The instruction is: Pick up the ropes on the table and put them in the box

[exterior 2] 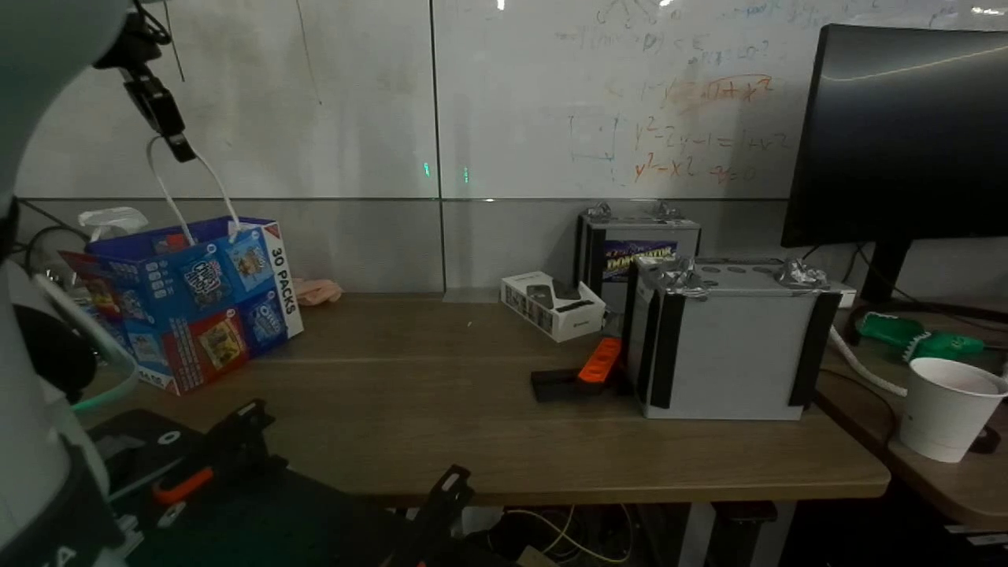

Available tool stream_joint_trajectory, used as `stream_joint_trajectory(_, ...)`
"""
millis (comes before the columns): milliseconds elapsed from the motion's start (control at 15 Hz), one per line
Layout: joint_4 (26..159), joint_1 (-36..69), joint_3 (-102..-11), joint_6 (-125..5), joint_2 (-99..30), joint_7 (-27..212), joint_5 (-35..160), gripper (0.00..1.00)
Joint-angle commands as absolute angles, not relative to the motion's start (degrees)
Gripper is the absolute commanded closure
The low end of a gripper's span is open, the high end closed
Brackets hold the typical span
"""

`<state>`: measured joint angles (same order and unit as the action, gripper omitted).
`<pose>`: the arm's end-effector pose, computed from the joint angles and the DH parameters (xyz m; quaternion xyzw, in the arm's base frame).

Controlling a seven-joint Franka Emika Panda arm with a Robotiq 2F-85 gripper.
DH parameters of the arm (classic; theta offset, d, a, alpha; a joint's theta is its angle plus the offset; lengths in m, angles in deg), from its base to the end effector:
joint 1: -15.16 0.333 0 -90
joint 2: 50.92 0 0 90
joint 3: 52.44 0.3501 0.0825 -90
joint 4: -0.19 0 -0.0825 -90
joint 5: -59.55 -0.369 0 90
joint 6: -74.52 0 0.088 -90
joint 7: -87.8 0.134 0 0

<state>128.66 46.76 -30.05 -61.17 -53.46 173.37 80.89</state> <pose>0.3167 0.4189 0.4197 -0.9743 0.1490 -0.1670 0.0247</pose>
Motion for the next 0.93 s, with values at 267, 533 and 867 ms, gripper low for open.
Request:
stream_joint_trajectory(267, 121.2, 45.3, -25.1, -58.7, -48.8, 172.9, 87.4, 0.89)
stream_joint_trajectory(533, 118.8, 46.2, -24.7, -60.4, -44.0, 168.9, 85.8, 0.89)
stream_joint_trajectory(867, 115.7, 46.9, -26.3, -60.6, -38.9, 163.4, 84.5, 0.91)
